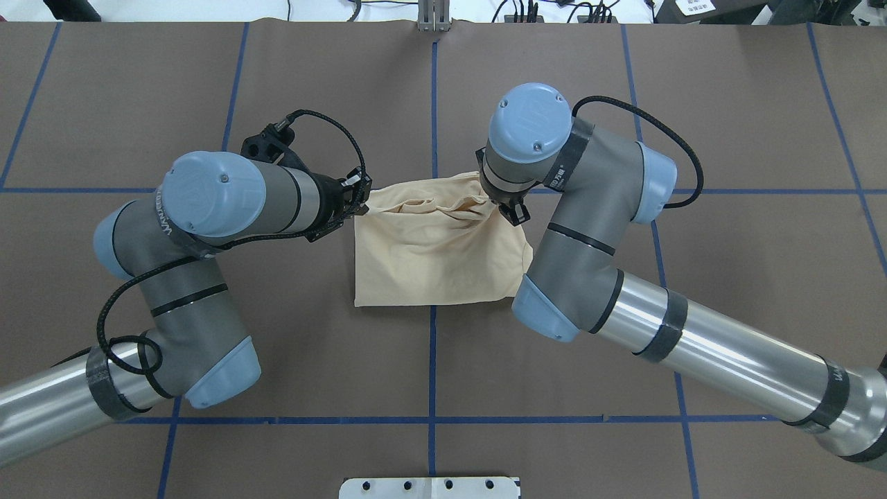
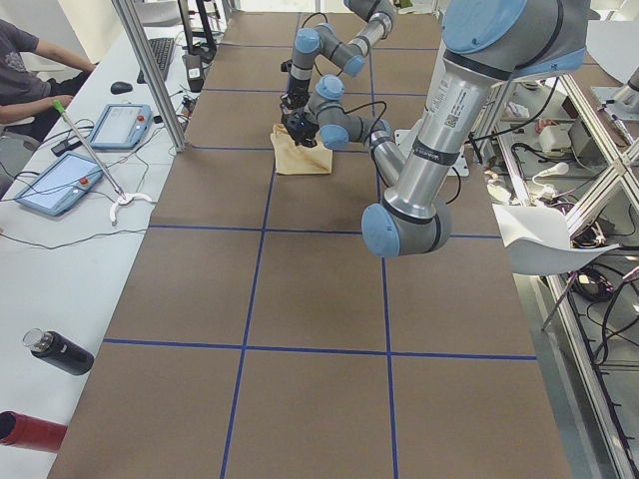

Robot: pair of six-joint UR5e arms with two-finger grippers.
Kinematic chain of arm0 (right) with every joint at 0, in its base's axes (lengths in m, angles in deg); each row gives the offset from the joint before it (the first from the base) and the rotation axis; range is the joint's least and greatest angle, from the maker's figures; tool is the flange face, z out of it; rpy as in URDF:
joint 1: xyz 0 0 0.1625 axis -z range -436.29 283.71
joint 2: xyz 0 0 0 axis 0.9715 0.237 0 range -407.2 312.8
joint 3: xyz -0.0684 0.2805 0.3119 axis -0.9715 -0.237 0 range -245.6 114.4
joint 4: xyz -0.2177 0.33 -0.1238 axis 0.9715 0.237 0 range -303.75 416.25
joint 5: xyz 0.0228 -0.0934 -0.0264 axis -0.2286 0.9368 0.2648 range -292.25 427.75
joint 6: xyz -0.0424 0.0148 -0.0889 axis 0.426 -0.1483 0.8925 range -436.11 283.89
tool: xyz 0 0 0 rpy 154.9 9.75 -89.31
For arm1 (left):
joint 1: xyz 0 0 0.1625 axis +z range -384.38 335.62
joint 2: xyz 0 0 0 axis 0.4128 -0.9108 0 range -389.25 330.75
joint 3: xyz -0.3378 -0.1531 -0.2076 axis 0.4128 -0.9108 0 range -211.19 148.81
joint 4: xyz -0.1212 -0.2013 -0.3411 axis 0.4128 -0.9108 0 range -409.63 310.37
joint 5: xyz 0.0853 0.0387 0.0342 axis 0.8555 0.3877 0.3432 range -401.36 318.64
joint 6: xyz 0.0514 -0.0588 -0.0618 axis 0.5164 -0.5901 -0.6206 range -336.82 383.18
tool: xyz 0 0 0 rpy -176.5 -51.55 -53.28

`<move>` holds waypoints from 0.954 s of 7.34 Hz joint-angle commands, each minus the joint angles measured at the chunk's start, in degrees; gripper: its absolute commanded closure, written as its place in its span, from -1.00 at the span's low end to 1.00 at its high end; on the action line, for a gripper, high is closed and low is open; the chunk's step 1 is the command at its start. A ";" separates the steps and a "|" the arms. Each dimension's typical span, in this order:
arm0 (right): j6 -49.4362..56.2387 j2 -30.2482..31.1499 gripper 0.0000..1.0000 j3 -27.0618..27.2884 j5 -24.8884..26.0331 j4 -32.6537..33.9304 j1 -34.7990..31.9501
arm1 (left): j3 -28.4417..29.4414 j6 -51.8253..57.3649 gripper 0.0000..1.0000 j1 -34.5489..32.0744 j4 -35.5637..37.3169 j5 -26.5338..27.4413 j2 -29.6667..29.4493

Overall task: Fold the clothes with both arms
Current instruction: 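Lift the near edge with both grippers and fold it away from the robot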

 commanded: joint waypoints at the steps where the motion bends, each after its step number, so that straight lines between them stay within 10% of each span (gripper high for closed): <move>1: 3.22 -3.85 1.00 -6.38 -0.60 -1.11 -1.23 | 9.42 0.17 1.00 -1.77 -5.32 0.02 -3.94; 5: 8.41 -5.69 1.00 -15.42 -2.19 -9.02 -3.52 | 16.21 4.82 1.00 -4.58 -9.82 0.20 -4.14; 7: 8.51 -8.06 -0.64 -18.68 -2.28 -9.28 -3.96 | 20.25 5.00 1.00 -4.50 -11.39 0.20 -5.79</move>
